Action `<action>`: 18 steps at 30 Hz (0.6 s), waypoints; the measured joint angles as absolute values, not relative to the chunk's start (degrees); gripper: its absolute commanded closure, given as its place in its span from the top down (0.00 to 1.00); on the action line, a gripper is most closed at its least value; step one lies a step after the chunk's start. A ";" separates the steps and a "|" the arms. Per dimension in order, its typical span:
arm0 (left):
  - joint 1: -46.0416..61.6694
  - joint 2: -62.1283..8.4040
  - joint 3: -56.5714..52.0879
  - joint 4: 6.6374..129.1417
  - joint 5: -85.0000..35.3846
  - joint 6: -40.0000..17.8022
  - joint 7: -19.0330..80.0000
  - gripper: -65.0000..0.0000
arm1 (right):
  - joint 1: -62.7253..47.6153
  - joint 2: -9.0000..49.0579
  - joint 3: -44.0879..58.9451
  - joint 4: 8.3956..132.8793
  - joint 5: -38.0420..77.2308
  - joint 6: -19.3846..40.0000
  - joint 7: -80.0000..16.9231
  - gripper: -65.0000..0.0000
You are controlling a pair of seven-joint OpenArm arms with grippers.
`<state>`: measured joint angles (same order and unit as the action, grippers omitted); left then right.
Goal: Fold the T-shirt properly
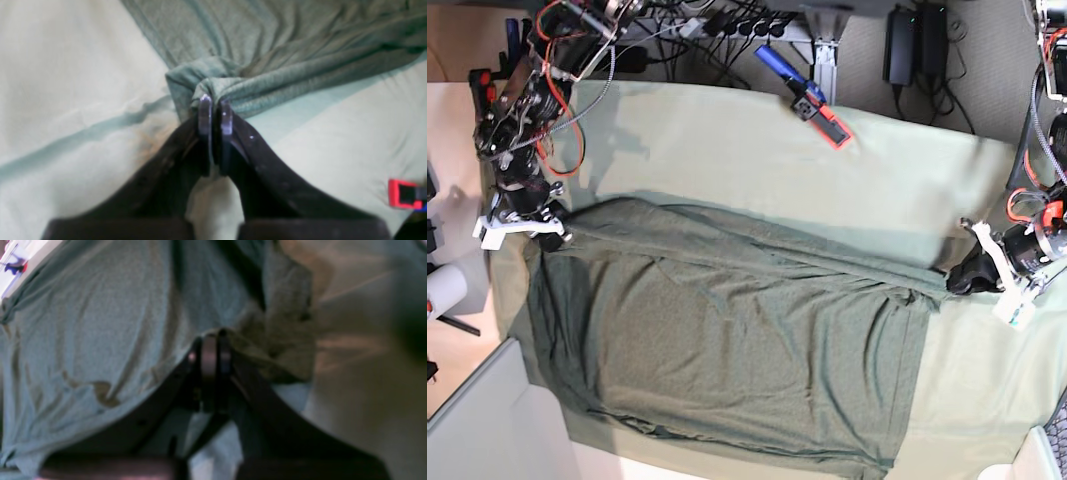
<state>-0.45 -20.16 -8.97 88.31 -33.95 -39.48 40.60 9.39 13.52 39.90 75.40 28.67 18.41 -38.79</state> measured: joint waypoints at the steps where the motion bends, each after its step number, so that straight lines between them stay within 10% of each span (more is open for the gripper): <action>1: -1.23 -20.18 -8.80 86.98 -33.89 -39.46 40.38 0.00 | 10.09 13.50 39.86 74.56 28.56 18.41 -38.79 0.00; 18: -10.55 -19.07 -2.31 77.06 -27.05 -39.46 35.94 0.00 | 13.32 13.52 31.59 72.62 18.98 18.46 -33.58 0.00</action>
<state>-10.55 -19.07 -2.31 77.06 -27.05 -39.46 35.94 13.32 13.52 31.59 72.62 18.98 18.46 -33.58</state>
